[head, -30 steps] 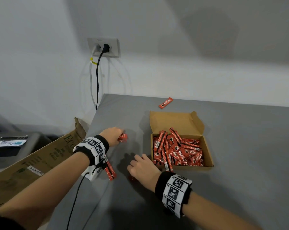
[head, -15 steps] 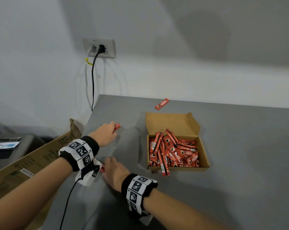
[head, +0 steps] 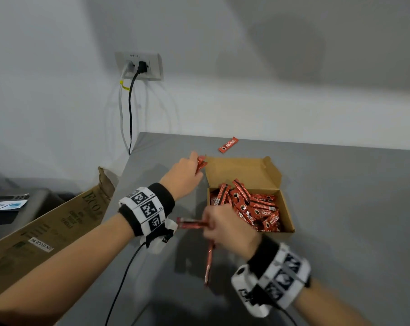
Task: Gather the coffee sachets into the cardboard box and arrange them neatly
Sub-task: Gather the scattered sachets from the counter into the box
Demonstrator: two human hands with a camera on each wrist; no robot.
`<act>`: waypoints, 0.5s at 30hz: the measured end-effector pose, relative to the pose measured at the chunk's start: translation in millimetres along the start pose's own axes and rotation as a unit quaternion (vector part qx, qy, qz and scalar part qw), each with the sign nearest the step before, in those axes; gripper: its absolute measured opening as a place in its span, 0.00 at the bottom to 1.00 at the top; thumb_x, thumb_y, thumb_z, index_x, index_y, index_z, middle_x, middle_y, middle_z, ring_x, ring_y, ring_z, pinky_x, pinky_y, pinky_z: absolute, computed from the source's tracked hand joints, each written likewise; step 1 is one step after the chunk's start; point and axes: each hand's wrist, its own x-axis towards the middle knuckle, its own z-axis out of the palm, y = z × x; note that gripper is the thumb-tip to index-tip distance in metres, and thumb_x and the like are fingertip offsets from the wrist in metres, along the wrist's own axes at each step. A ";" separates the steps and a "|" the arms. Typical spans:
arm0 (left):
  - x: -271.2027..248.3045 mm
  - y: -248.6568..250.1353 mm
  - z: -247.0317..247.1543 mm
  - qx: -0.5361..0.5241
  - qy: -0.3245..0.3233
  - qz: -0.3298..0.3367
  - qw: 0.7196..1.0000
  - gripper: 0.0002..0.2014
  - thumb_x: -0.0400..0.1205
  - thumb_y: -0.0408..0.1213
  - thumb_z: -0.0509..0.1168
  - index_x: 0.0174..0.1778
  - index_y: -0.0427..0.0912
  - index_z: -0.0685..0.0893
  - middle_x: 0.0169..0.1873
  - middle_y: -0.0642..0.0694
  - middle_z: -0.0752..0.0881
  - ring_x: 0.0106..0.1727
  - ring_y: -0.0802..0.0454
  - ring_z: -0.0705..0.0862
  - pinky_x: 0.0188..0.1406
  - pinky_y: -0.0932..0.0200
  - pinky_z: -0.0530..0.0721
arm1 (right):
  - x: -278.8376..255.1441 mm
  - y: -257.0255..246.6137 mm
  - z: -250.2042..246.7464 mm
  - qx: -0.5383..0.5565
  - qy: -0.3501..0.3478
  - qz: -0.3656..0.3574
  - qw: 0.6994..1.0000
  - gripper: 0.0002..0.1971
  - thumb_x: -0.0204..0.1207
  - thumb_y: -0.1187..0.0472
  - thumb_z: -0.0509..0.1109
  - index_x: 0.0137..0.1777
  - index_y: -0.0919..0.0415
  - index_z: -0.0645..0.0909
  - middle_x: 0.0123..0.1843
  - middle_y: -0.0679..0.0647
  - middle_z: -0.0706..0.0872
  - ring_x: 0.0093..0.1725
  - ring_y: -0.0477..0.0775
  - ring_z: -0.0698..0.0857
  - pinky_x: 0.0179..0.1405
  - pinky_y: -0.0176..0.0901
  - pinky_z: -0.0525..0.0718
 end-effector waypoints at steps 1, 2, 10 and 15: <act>-0.7 3.0 6.4 -0.011 0.001 -0.006 1.000 0.07 0.83 0.31 0.57 0.55 0.34 0.69 0.39 0.39 0.79 0.34 0.44 0.78 0.31 0.55 0.75 | -5.6 6.1 -19.5 0.011 0.022 0.011 1.000 0.04 0.75 0.69 0.69 0.49 0.66 0.80 0.37 0.51 0.81 0.30 0.43 0.81 0.27 0.29 0.81; -1.7 6.7 14.5 -0.025 -0.005 -0.011 1.000 0.08 0.82 0.30 0.58 0.55 0.33 0.68 0.38 0.41 0.78 0.32 0.48 0.77 0.29 0.59 0.73 | -9.0 13.4 -38.1 0.020 0.049 0.024 0.998 0.03 0.75 0.69 0.69 0.47 0.64 0.79 0.34 0.49 0.80 0.26 0.38 0.79 0.24 0.28 0.79; 6.4 47.5 63.7 -0.135 -0.042 -0.008 0.990 0.14 0.79 0.31 0.63 0.56 0.37 0.66 0.46 0.36 0.83 0.43 0.39 0.85 0.43 0.42 0.86 | 21.5 75.5 -66.0 -0.009 0.217 0.054 0.975 0.06 0.75 0.67 0.71 0.39 0.59 0.77 0.27 0.45 0.75 0.24 0.38 0.73 0.24 0.26 0.72; 1.2 48.3 68.1 -0.108 -0.082 -0.008 0.991 0.16 0.80 0.33 0.64 0.61 0.36 0.69 0.44 0.40 0.85 0.42 0.45 0.86 0.44 0.48 0.87 | 28.9 95.5 -49.4 -0.081 0.078 0.087 0.990 0.03 0.72 0.64 0.71 0.41 0.60 0.79 0.39 0.52 0.85 0.39 0.52 0.85 0.40 0.39 0.84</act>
